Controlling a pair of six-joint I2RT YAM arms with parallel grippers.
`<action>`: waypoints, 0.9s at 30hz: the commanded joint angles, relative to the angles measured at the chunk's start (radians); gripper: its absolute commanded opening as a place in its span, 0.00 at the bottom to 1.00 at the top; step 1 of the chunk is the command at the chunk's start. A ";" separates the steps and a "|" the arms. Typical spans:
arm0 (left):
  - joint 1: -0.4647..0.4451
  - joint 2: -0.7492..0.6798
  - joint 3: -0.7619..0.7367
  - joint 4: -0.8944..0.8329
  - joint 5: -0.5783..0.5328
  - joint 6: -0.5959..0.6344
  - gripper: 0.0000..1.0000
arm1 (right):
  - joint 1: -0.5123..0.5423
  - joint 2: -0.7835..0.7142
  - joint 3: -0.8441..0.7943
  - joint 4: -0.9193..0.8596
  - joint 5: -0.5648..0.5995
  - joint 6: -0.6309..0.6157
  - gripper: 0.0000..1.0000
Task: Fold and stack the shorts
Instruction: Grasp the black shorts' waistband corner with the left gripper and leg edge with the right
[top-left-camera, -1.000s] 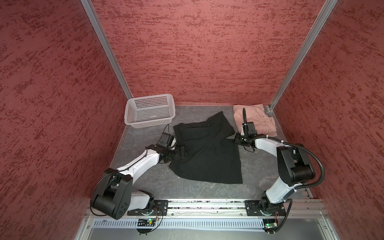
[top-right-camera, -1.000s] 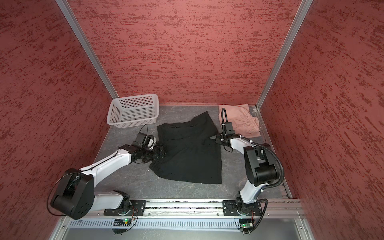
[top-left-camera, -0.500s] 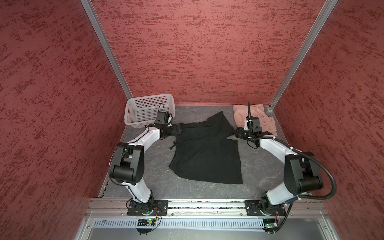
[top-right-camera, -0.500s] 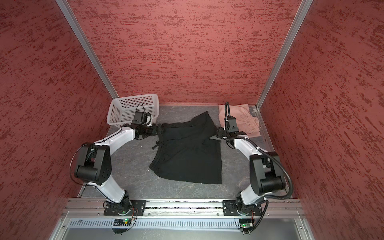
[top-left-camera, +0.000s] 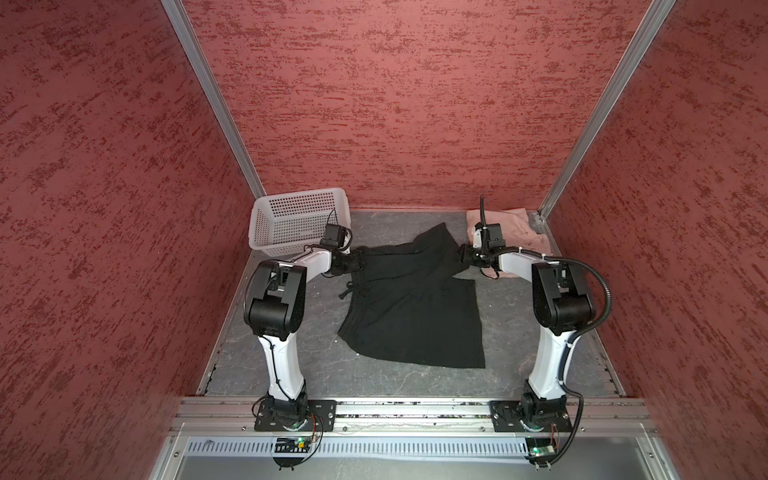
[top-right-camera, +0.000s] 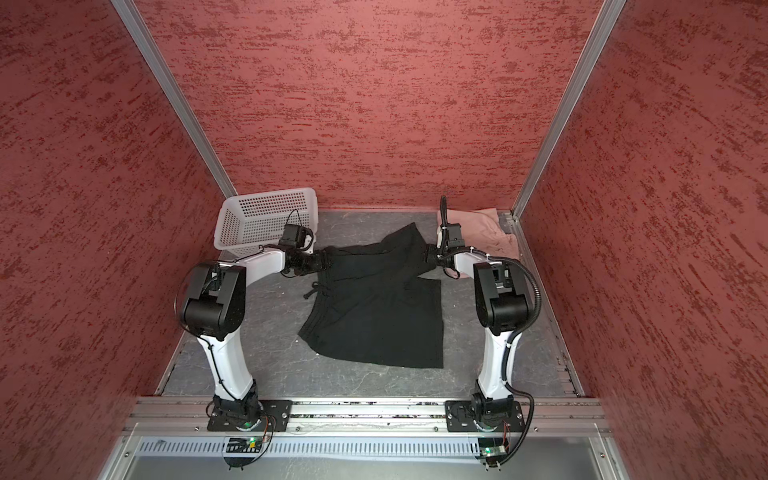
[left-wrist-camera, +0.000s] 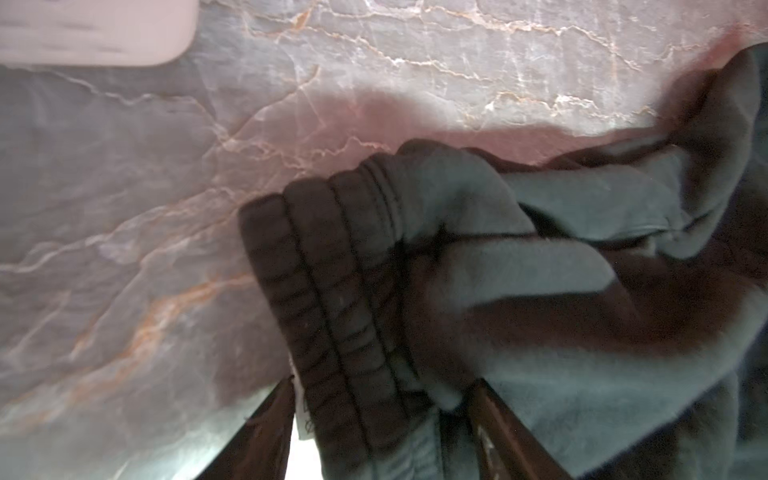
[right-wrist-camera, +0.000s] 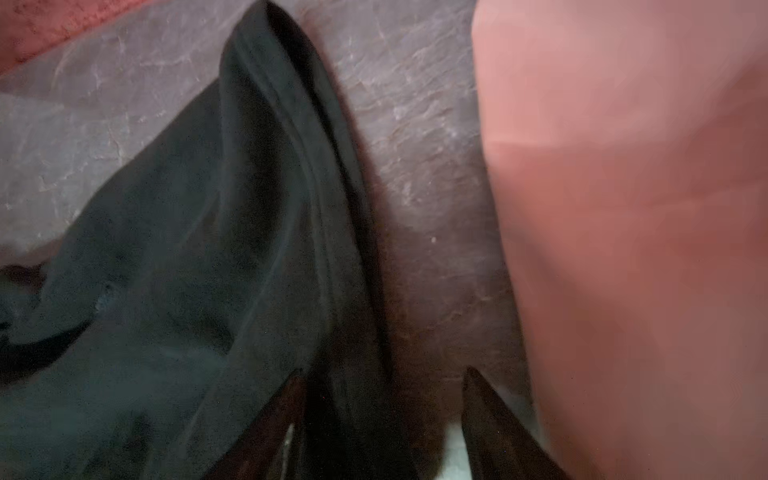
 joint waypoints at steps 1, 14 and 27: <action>-0.003 0.037 0.037 0.021 -0.003 0.025 0.51 | -0.001 -0.025 -0.027 0.077 -0.107 0.009 0.18; 0.004 0.004 0.107 -0.044 -0.079 0.071 0.00 | 0.004 -0.247 0.020 -0.131 0.114 -0.077 0.00; 0.007 0.037 0.146 -0.080 -0.114 0.082 0.00 | 0.004 -0.194 0.134 -0.481 0.176 -0.107 0.05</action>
